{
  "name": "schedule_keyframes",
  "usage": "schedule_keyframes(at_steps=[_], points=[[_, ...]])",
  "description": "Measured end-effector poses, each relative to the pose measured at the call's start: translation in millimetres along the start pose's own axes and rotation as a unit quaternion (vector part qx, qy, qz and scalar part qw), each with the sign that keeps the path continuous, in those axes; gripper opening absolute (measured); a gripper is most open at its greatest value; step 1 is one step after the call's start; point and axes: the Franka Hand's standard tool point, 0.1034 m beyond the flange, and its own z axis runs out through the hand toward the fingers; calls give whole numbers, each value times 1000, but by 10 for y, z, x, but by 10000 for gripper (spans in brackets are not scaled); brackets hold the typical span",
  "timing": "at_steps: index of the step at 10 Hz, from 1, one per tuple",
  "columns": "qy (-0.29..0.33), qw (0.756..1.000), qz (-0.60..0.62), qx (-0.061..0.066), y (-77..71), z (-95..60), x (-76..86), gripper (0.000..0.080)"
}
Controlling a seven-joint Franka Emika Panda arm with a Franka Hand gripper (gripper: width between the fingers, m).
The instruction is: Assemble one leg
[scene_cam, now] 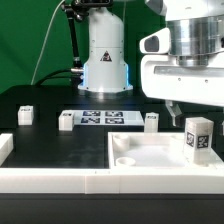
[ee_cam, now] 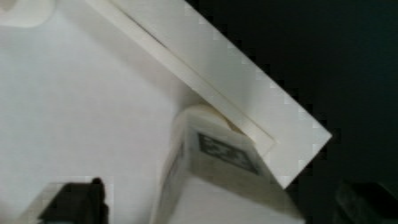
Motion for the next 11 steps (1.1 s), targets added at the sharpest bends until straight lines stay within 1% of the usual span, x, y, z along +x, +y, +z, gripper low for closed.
schedule_keyframes(at_steps=[1, 3, 4, 5, 6, 7, 8, 10, 11], points=[[3, 997, -74, -4, 2, 14, -5, 648], [5, 987, -163, -12, -1, 27, -19, 649], [10, 974, -224, -22, -5, 28, -23, 649], [12, 961, -275, -29, 0, 29, -20, 649], [12, 942, -333, -33, 29, 25, 13, 649], [11, 922, -386, -34, 112, 17, 103, 649], [7, 910, -415, -28, 211, 14, 198, 649], [7, 910, -413, -27, 201, 17, 186, 649], [7, 910, -413, -27, 205, 18, 189, 527]])
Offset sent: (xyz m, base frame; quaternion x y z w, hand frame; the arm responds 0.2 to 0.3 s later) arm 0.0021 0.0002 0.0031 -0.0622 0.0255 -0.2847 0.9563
